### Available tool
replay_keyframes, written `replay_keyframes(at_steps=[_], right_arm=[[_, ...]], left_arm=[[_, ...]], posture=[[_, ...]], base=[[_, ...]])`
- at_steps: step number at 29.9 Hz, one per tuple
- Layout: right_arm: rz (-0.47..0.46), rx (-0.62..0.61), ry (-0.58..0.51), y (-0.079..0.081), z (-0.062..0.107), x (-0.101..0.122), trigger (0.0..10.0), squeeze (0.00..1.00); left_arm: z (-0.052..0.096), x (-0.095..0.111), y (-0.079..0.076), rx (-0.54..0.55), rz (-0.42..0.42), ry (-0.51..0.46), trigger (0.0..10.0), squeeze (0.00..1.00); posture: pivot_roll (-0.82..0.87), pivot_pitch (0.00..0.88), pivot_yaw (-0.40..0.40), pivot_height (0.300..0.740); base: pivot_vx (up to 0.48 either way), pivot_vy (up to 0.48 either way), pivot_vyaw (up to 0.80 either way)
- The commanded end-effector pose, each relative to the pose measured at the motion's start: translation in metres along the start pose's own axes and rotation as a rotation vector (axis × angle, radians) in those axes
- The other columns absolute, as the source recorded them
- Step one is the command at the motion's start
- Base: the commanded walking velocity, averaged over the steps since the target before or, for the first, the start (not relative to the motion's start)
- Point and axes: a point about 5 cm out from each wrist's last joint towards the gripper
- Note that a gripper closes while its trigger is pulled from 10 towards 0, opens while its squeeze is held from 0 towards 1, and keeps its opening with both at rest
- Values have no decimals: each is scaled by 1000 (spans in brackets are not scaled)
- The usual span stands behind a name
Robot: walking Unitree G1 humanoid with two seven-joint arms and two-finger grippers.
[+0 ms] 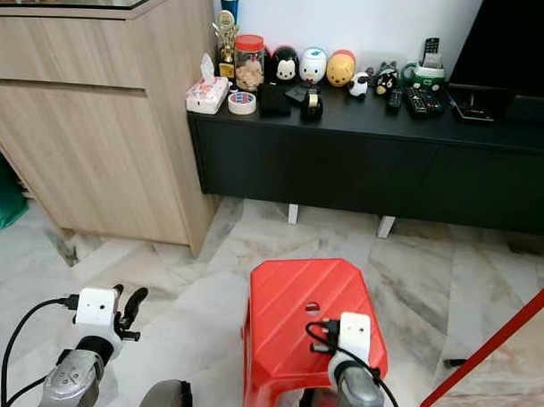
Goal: Hang keys on a hook
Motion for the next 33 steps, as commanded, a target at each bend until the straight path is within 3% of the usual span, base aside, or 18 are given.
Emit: replay_keyframes(at_steps=[1,9,12,13,14,15,17,18,19,21,22,23,24,26,29,30,33], right_arm=[[22,1,-69,3,-2,11,0,0],[90,8,-278,12,1,35,0,0],[64,1,-289,13,2,37,0,0],[21,-6,-268,12,1,35,7725,0],[-34,-17,-238,12,1,31,10000,0],[-34,-17,-238,12,1,31,10000,0],[-228,-55,-187,8,-1,28,10000,0],[-228,-55,-187,8,-1,28,10000,0],[-416,-52,-110,9,-4,22,10000,0],[-433,-64,-23,8,-5,15,10000,0],[-123,-12,-47,11,-5,19,10000,0],[-8,34,-92,15,-5,25,10000,0],[-11,44,-109,16,-5,28,10000,0],[-131,-10,-166,9,-7,41,10000,0],[-147,-39,-156,4,-8,45,10000,0],[-110,-50,-120,4,-9,42,10000,0],[148,-33,-75,6,-10,40,10000,0]], left_arm=[[2,-4,0,-4,-18,20,10000,0],[2,-6,0,-1,-18,25,10000,0],[2,-7,0,1,-18,28,10000,0],[1,-7,0,2,-18,28,10000,0],[1,-7,0,3,-17,28,10000,0],[1,-7,0,3,-17,28,10000,0],[1,-7,0,4,-16,30,10000,0],[1,-7,0,4,-16,30,10000,0],[1,-7,0,3,-16,31,10000,0],[1,-7,0,3,-17,32,10000,0],[1,-8,0,3,-17,33,10000,0],[1,-8,0,4,-18,32,10000,0],[1,-8,0,4,-18,31,10000,0],[1,-8,0,7,-18,32,10000,0],[1,-8,1,7,-18,32,10000,0],[1,-8,1,7,-19,33,10000,0],[1,-8,1,5,-20,34,10000,0]], posture=[[82,0,-30,613],[76,0,-31,613],[76,0,-33,613],[76,0,-34,613],[76,0,-34,613],[76,0,-34,613],[78,0,-34,613],[78,0,-34,613],[75,0,-33,613],[72,0,-33,613],[76,0,-35,613],[79,0,-35,613],[79,0,-35,613],[79,0,-35,613],[76,0,-34,613],[74,0,-33,613],[73,0,-32,613]], base=[[0,0,0],[0,0,0],[0,0,0],[0,0,0],[0,0,0],[0,0,0],[0,0,0],[0,0,0],[0,0,0],[0,0,0],[0,0,0],[0,0,0],[0,0,0],[0,0,0],[0,0,0],[0,0,0],[0,0,0]])
Point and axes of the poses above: a point about 5 cm out from each wrist's last joint towards the gripper, its own z axis pointing back from the gripper into the wrist, its own x axis along the axis of the wrist's last joint, y = z × x, and after that the axes turned 4 degrees about -z, right-handed
